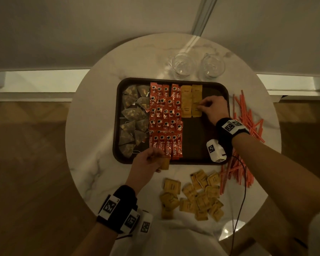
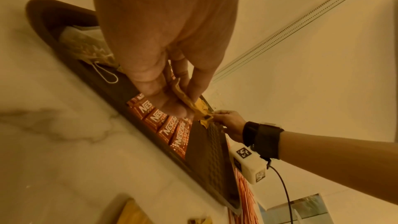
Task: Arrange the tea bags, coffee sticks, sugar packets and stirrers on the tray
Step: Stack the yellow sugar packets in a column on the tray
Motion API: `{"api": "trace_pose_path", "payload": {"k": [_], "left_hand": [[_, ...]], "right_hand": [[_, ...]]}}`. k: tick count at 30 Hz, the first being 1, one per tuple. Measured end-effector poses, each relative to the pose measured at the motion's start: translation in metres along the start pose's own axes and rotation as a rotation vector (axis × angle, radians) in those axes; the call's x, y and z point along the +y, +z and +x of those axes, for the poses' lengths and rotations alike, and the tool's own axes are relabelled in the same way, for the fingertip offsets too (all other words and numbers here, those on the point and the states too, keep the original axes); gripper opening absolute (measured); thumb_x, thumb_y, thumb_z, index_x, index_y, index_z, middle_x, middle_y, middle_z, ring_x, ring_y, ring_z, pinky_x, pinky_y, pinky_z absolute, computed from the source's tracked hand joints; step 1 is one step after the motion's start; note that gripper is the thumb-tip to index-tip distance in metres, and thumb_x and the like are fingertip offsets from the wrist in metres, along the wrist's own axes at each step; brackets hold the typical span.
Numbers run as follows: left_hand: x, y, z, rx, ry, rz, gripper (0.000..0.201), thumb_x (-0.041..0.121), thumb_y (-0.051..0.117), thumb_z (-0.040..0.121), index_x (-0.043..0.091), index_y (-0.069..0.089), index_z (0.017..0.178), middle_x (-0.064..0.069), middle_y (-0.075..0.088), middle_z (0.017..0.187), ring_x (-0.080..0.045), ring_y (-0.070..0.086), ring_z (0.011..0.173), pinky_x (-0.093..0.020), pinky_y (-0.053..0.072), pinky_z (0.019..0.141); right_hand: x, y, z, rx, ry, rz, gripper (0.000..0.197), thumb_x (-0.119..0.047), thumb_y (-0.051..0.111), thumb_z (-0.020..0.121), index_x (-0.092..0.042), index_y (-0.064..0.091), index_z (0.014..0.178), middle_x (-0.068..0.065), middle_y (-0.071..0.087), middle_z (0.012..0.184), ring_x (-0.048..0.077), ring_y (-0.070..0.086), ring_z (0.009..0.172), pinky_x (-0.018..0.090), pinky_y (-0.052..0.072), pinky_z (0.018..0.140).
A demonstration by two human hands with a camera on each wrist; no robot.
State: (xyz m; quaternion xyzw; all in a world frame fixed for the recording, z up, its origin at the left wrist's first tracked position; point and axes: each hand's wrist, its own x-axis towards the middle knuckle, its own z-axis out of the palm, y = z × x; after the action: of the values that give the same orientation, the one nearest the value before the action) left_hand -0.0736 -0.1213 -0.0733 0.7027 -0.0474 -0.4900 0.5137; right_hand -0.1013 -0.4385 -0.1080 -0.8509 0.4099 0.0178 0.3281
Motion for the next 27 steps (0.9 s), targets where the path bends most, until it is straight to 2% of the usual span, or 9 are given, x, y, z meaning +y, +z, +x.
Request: {"api": "trace_pose_path", "payload": {"k": [4, 6, 9, 11, 18, 20, 23, 25, 27], "left_hand": [[-0.007, -0.001, -0.002, 0.008, 0.000, 0.016, 0.023, -0.001, 0.060, 0.092, 0.020, 0.066, 0.100, -0.002, 0.065, 0.112, -0.018, 0.063, 0.099, -0.023, 0.054, 0.068], [-0.008, -0.002, -0.002, 0.011, 0.007, 0.019, 0.023, 0.000, 0.060, 0.092, 0.020, 0.066, 0.100, -0.004, 0.064, 0.114, -0.019, 0.063, 0.101, -0.024, 0.054, 0.069], [-0.006, -0.003, -0.002, 0.023, 0.008, 0.015, 0.022, 0.001, 0.059, 0.093, 0.019, 0.066, 0.104, -0.004, 0.064, 0.116, -0.018, 0.064, 0.101, -0.023, 0.054, 0.069], [-0.002, -0.005, -0.004, 0.015, 0.020, -0.003, 0.025, -0.001, 0.055, 0.095, 0.019, 0.066, 0.107, -0.003, 0.063, 0.117, -0.016, 0.063, 0.103, -0.021, 0.055, 0.069], [0.015, -0.008, -0.013, 0.053, 0.093, -0.088, 0.033, -0.004, 0.062, 0.090, 0.019, 0.063, 0.113, 0.002, 0.068, 0.109, -0.008, 0.069, 0.098, -0.022, 0.057, 0.077], [0.017, -0.008, -0.017, 0.061, 0.097, -0.153, 0.033, -0.005, 0.063, 0.089, 0.022, 0.063, 0.108, 0.000, 0.068, 0.106, -0.010, 0.070, 0.095, -0.023, 0.057, 0.075], [0.019, -0.006, -0.027, 0.062, 0.117, -0.189, 0.032, -0.006, 0.062, 0.090, 0.018, 0.063, 0.110, 0.000, 0.070, 0.103, -0.013, 0.072, 0.093, -0.023, 0.058, 0.071], [0.018, -0.004, -0.036, 0.054, 0.122, -0.229, 0.031, -0.006, 0.061, 0.090, 0.016, 0.063, 0.112, 0.000, 0.072, 0.103, -0.011, 0.073, 0.090, -0.023, 0.058, 0.069], [0.017, -0.003, -0.045, 0.019, 0.130, -0.233, 0.031, -0.003, 0.062, 0.091, 0.014, 0.062, 0.116, 0.000, 0.073, 0.103, -0.013, 0.073, 0.090, -0.025, 0.059, 0.068]], "right_hand": [[0.000, 0.003, 0.002, -0.013, 0.023, 0.014, 0.008, -0.025, 0.077, 0.082, -0.024, 0.069, 0.085, -0.001, 0.068, 0.094, 0.023, 0.059, 0.101, 0.047, 0.050, 0.095], [-0.001, 0.003, 0.003, 0.004, 0.035, 0.063, 0.012, -0.024, 0.078, 0.081, -0.019, 0.069, 0.086, 0.002, 0.068, 0.093, 0.021, 0.061, 0.095, 0.038, 0.052, 0.089], [0.000, 0.004, 0.003, 0.040, 0.054, 0.119, 0.022, -0.022, 0.079, 0.081, -0.011, 0.066, 0.093, 0.006, 0.067, 0.094, 0.011, 0.058, 0.078, 0.019, 0.046, 0.068], [0.001, 0.004, 0.004, 0.040, 0.062, 0.115, 0.027, -0.024, 0.080, 0.080, -0.011, 0.063, 0.097, 0.004, 0.064, 0.092, 0.005, 0.053, 0.071, 0.016, 0.041, 0.062], [-0.019, -0.015, -0.029, 0.178, 0.109, 0.194, 0.025, -0.033, 0.065, 0.092, -0.011, 0.061, 0.103, -0.002, 0.061, 0.094, 0.008, 0.054, 0.079, 0.022, 0.046, 0.072], [-0.035, -0.016, -0.062, 0.087, 0.062, 0.280, 0.019, -0.031, 0.056, 0.099, -0.014, 0.064, 0.095, -0.001, 0.064, 0.093, 0.009, 0.058, 0.080, 0.026, 0.047, 0.077], [-0.053, -0.003, -0.131, -0.242, -0.026, 0.416, 0.033, -0.037, 0.051, 0.099, -0.014, 0.064, 0.080, 0.006, 0.067, 0.087, 0.022, 0.064, 0.085, 0.031, 0.050, 0.077], [-0.058, 0.009, -0.174, -0.372, -0.056, 0.466, 0.042, -0.046, 0.054, 0.094, -0.009, 0.067, 0.082, 0.011, 0.068, 0.084, 0.031, 0.064, 0.083, 0.040, 0.053, 0.080], [-0.059, 0.021, -0.203, -0.407, -0.067, 0.507, 0.034, -0.041, 0.061, 0.092, -0.009, 0.070, 0.087, 0.007, 0.070, 0.083, 0.023, 0.066, 0.079, 0.036, 0.053, 0.079]]}}
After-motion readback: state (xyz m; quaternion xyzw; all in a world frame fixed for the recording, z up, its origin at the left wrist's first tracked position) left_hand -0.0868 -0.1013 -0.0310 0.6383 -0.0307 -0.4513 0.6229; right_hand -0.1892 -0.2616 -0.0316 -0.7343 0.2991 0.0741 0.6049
